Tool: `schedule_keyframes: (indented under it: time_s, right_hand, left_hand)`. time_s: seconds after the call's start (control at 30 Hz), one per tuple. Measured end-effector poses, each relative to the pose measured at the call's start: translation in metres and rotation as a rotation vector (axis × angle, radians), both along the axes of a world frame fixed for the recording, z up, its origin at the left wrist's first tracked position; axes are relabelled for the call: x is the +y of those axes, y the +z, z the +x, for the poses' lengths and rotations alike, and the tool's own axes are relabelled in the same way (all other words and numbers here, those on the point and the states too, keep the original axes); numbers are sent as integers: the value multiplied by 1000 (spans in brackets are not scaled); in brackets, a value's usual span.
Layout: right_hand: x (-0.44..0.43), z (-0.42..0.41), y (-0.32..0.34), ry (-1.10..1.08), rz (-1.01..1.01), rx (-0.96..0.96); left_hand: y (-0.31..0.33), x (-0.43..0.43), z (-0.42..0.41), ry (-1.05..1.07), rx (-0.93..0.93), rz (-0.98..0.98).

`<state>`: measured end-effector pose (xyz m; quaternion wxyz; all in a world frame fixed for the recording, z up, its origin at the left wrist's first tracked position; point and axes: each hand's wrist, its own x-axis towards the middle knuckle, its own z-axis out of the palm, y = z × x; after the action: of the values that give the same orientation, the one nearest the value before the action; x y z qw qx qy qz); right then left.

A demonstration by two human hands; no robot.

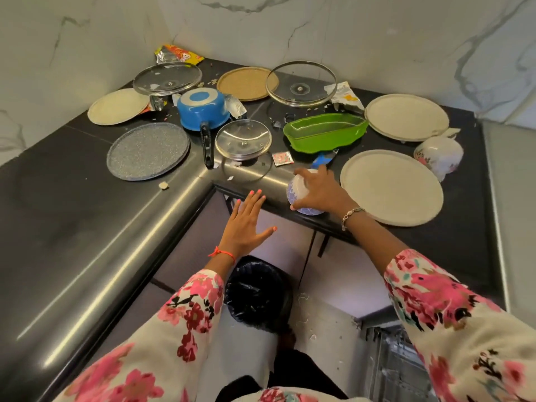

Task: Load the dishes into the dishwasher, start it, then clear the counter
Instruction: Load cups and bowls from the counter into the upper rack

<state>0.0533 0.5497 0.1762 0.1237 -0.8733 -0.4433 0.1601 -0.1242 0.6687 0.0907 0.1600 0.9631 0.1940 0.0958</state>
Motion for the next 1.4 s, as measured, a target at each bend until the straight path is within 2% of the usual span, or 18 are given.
schedule_keyframes:
  time_s: [0.3, 0.53, 0.73, 1.03, 1.23, 1.4]
  right_hand:
    - [-145, -174, -44, -56, 67, -120]
    - [-299, -316, -92, -160, -137, 94]
    - [-419, -385, -122, -315, -219, 195]
    - [-605, -406, -152, -507, -275, 183]
    - [-724, -362, -150, -581, -270, 157]
    - [-781, -309, -151, -612, -294, 118]
  left_hand:
    - [-51, -140, -156, -44, 22, -79]
    - [-72, -280, -279, -143, 108, -98]
    - [-86, -378, -322, -246, 188, -133]
    - [-98, -535, -298, -455, 216, -140]
    - [-105, -646, -262, -494, 257, -179]
    - [-116, -701, -225, -523, 284, -150]
